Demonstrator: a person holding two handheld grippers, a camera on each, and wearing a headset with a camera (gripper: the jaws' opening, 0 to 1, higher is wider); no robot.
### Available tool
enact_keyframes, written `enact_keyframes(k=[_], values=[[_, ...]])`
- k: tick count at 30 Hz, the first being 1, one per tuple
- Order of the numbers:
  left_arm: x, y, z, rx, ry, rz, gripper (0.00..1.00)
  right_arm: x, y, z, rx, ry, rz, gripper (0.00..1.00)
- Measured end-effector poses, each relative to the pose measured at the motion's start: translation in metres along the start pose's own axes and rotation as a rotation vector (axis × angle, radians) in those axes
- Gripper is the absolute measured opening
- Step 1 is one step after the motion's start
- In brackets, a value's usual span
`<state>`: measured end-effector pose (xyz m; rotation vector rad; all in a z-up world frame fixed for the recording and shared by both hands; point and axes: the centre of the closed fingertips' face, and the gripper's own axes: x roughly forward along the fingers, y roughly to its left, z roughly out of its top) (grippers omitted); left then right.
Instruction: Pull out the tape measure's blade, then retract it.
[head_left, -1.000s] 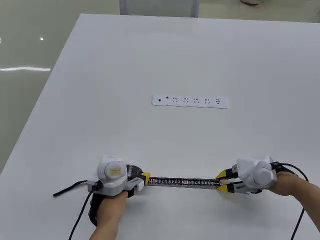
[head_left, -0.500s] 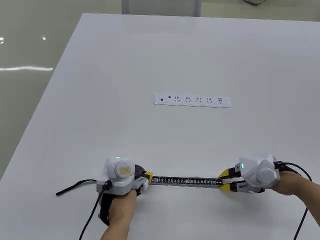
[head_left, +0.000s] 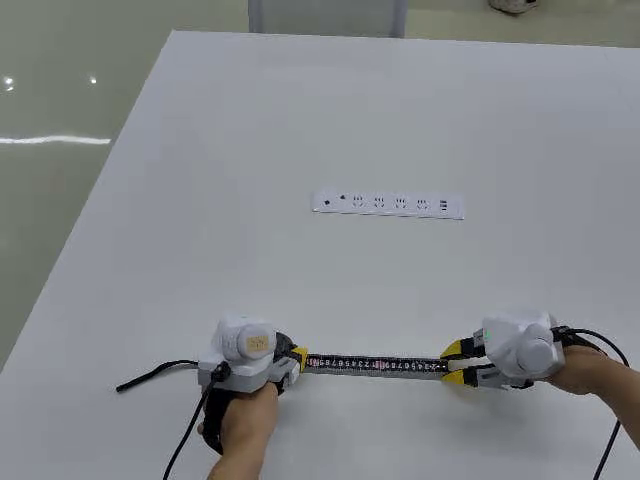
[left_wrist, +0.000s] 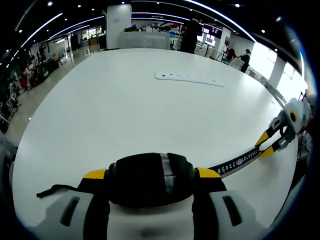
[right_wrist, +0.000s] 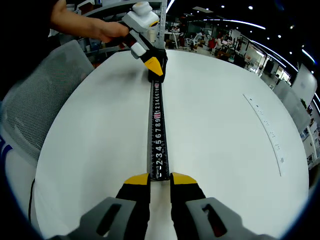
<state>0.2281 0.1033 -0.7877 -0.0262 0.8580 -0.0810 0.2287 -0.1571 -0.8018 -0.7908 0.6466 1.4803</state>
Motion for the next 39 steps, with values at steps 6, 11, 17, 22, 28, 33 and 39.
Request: enact_keyframes(k=[6, 11, 17, 22, 28, 33, 39], values=[[0.0002, 0.0008, -0.0003, 0.0, 0.007, -0.006, 0.62, -0.0006, 0.0004, 0.0008, -0.002, 0.0, -0.001, 0.14], [0.0009, 0.0015, -0.0008, 0.0, 0.009, -0.015, 0.62, -0.0014, 0.0008, 0.0015, -0.004, -0.002, -0.004, 0.14], [0.0023, -0.0008, -0.0013, 0.0, 0.017, -0.03, 0.62, -0.0033, 0.0008, 0.0041, -0.011, -0.004, -0.009, 0.14], [0.0058, 0.0019, -0.0022, 0.0, 0.024, -0.039, 0.61, -0.0038, 0.001, 0.0045, -0.013, -0.007, -0.012, 0.14], [0.0025, 0.0006, -0.0024, -0.004, 0.029, -0.046, 0.61, -0.0035, 0.0021, 0.0053, -0.016, -0.007, -0.011, 0.14], [0.0022, -0.0008, -0.0024, 0.004, 0.033, -0.049, 0.62, -0.0023, 0.0021, 0.0074, -0.017, -0.012, -0.007, 0.14], [0.0014, -0.0017, -0.0024, 0.009, 0.04, -0.056, 0.62, -0.0006, 0.0014, 0.0095, -0.023, -0.015, -0.006, 0.14]])
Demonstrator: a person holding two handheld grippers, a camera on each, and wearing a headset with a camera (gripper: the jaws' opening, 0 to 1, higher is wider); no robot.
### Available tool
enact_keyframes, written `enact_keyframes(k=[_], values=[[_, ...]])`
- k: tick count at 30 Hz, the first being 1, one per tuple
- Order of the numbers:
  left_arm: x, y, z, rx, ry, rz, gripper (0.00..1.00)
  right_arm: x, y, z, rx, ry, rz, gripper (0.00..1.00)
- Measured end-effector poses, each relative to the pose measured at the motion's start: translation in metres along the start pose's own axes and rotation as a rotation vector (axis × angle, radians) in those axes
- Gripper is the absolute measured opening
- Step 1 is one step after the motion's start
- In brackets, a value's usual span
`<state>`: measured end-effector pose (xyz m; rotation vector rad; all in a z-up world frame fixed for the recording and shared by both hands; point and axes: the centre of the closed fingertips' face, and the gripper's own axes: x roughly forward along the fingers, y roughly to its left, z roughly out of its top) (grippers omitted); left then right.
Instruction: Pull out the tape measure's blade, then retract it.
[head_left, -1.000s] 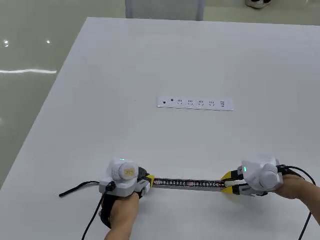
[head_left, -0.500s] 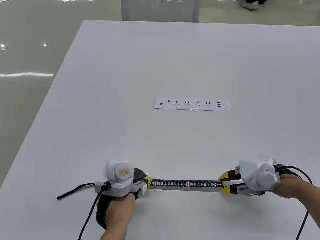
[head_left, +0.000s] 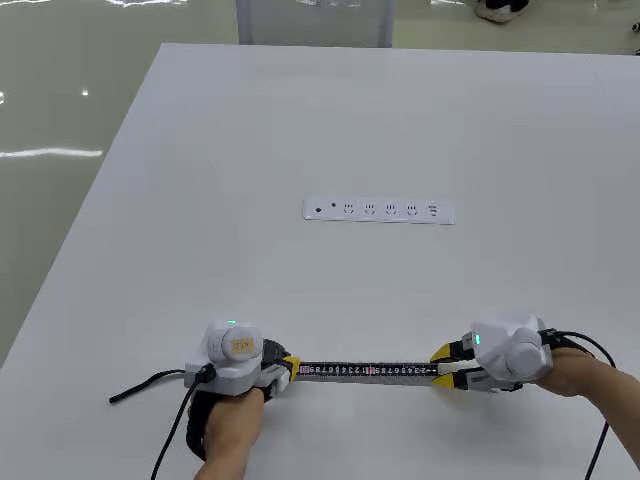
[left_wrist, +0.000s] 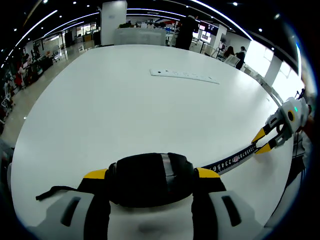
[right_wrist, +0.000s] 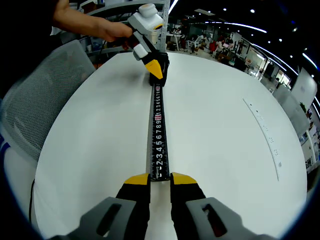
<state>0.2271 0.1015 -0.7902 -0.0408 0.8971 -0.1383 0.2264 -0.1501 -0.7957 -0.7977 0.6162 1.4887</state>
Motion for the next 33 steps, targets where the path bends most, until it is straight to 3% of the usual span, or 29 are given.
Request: enact_keyframes(k=[33], values=[[-0.005, 0.001, -0.001, -0.029, 0.009, -0.033, 0.62, 0.01, -0.002, 0.016, -0.022, -0.02, 0.009, 0.14]])
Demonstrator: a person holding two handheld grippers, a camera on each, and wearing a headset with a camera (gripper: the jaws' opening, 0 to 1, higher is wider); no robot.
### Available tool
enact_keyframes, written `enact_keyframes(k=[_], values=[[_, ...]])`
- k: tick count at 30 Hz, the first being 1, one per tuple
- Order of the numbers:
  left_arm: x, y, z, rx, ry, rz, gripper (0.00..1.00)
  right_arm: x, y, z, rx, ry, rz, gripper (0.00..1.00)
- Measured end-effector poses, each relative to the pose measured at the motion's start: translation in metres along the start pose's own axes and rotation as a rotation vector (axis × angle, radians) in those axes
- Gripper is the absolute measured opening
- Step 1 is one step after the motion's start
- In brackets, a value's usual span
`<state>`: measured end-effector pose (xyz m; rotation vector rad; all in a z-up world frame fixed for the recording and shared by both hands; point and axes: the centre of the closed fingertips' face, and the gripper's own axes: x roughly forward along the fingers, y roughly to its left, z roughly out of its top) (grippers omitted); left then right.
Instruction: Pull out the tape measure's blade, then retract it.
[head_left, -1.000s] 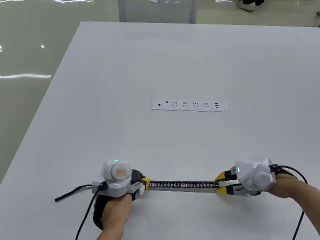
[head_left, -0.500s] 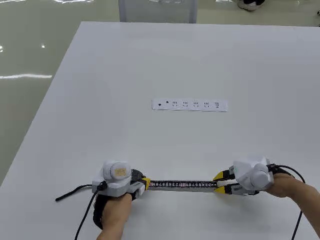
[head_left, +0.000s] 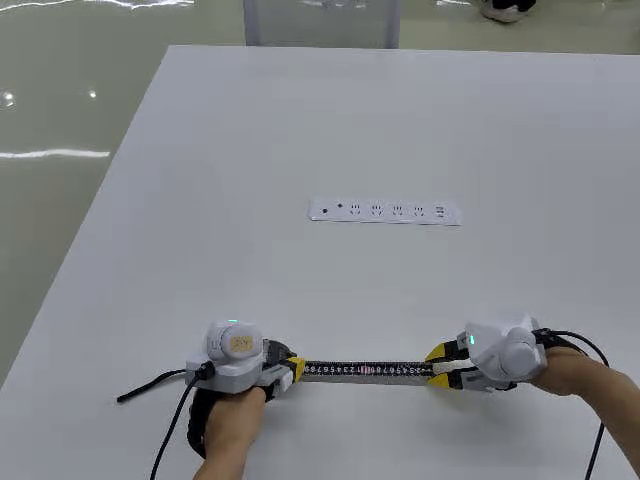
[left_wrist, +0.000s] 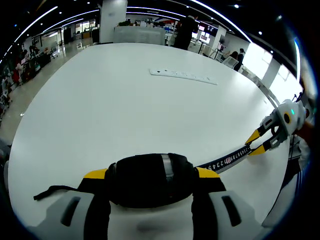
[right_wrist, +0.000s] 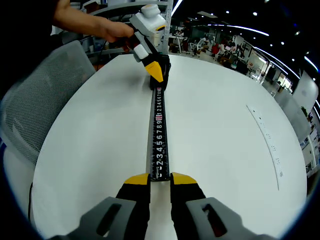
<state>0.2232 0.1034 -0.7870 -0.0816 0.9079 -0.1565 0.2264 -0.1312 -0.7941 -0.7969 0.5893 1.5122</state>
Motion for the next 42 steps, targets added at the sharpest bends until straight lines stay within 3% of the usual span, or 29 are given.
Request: enact_keyframes(k=[42], values=[[0.004, 0.0, 0.002, -0.005, 0.0, -0.034, 0.62, 0.014, -0.002, 0.024, -0.017, -0.029, 0.012, 0.14]])
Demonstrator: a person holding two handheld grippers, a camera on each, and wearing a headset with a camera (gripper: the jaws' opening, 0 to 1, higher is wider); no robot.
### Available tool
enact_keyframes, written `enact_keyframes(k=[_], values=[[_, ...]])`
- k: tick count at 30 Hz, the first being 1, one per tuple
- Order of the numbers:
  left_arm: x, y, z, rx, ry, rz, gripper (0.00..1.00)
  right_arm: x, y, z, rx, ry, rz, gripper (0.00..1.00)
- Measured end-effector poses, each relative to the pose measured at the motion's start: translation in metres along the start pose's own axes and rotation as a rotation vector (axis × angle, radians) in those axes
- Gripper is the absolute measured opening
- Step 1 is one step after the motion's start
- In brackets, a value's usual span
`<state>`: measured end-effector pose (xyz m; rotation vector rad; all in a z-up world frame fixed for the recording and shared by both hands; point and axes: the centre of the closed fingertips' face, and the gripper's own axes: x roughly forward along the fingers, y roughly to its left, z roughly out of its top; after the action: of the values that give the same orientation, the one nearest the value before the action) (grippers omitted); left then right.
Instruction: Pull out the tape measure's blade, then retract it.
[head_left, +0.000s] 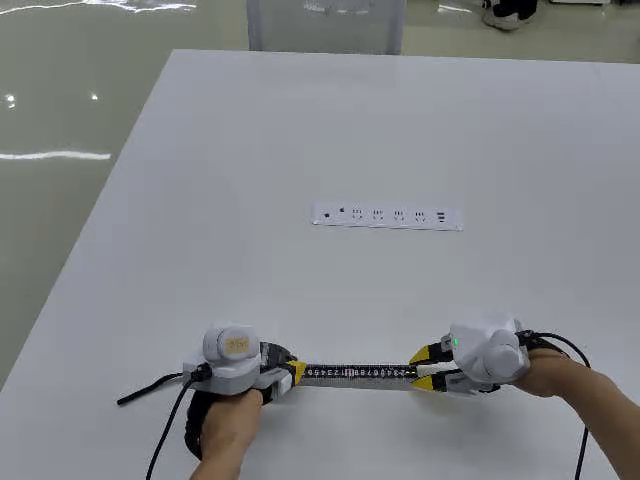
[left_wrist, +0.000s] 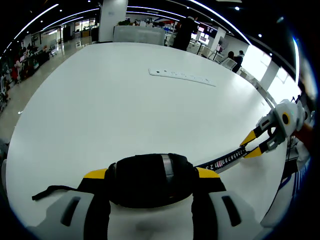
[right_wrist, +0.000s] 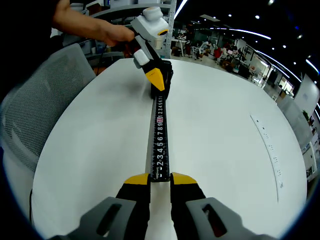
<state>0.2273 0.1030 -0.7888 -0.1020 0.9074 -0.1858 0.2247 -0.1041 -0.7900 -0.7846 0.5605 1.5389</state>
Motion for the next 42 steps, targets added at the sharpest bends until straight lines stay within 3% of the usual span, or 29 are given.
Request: enact_keyframes(k=[5, 42], values=[[0.002, 0.004, -0.001, -0.003, -0.001, -0.002, 0.62, 0.001, 0.0, 0.004, -0.003, -0.004, 0.001, 0.14], [-0.003, -0.002, 0.0, 0.001, 0.006, -0.025, 0.62, 0.011, 0.0, 0.016, -0.007, -0.024, 0.01, 0.14]])
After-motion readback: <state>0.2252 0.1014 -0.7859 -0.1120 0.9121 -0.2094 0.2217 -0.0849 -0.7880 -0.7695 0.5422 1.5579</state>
